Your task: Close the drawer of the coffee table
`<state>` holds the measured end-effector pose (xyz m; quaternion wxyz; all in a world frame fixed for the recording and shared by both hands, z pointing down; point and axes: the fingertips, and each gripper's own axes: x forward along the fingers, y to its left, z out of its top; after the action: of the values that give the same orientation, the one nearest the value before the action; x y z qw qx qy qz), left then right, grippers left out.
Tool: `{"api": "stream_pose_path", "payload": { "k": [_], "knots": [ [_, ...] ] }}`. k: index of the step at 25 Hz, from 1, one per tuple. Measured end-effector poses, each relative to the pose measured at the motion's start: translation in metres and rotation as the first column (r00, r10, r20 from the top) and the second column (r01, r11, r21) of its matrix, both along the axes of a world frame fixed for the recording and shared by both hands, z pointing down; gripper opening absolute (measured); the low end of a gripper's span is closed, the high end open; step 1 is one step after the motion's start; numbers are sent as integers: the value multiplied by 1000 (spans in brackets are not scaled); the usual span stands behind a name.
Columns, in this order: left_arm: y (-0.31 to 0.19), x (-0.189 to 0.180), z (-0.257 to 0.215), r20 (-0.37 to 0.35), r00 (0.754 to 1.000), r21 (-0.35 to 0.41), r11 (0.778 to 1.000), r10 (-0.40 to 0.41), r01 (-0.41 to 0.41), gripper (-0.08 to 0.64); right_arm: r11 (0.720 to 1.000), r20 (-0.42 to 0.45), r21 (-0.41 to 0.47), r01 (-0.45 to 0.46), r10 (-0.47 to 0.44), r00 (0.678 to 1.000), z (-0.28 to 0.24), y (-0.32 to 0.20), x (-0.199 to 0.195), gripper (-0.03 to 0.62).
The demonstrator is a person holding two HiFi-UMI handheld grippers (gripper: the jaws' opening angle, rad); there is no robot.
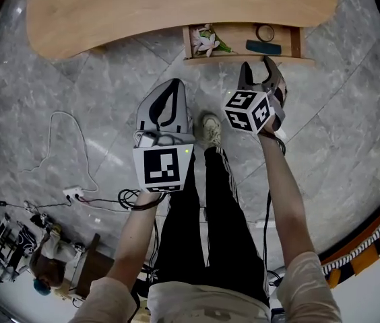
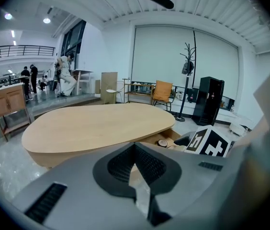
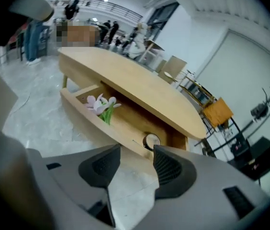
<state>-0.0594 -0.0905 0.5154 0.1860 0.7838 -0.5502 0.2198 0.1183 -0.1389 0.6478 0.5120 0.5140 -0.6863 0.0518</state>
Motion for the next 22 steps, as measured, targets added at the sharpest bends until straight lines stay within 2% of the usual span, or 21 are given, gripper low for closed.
{"api": "stream_pose_path", "payload": {
  "k": [3,5,7,9,12,14,17,19,22],
  "knots": [
    [-2,1,5,9,1000,-1,1000,7,-7,8,981,110,9,-194,192,975,2,2,4,221],
    [-2,5,8,8,1000,-2,1000,13,-13,8,952,197,-6,-306,302,933,4,5,5,206],
    [0,10,10,2,1000,-7,1000,22,-22,8,929,260,-17,-370,362,895,5,8,3,174],
    [1,15,12,-8,999,-10,999,35,-35,8,923,290,-3,-385,369,883,4,9,-3,102],
    [3,23,12,-20,998,-11,998,59,-59,8,921,349,74,-383,336,875,-13,0,-11,5],
    [3,26,14,-22,997,-10,997,71,-72,8,919,413,98,-383,313,855,-25,-18,-16,5],
    [4,23,18,-25,998,-21,998,62,-62,8,917,467,73,-393,317,826,-30,-33,-17,6],
    [5,23,17,-37,998,-31,998,49,-51,8,917,469,66,-393,319,823,-30,-26,-11,5],
    [5,24,16,-32,997,-32,997,64,-65,8,933,447,30,-360,309,839,-16,-3,-7,5]
  ]
}}
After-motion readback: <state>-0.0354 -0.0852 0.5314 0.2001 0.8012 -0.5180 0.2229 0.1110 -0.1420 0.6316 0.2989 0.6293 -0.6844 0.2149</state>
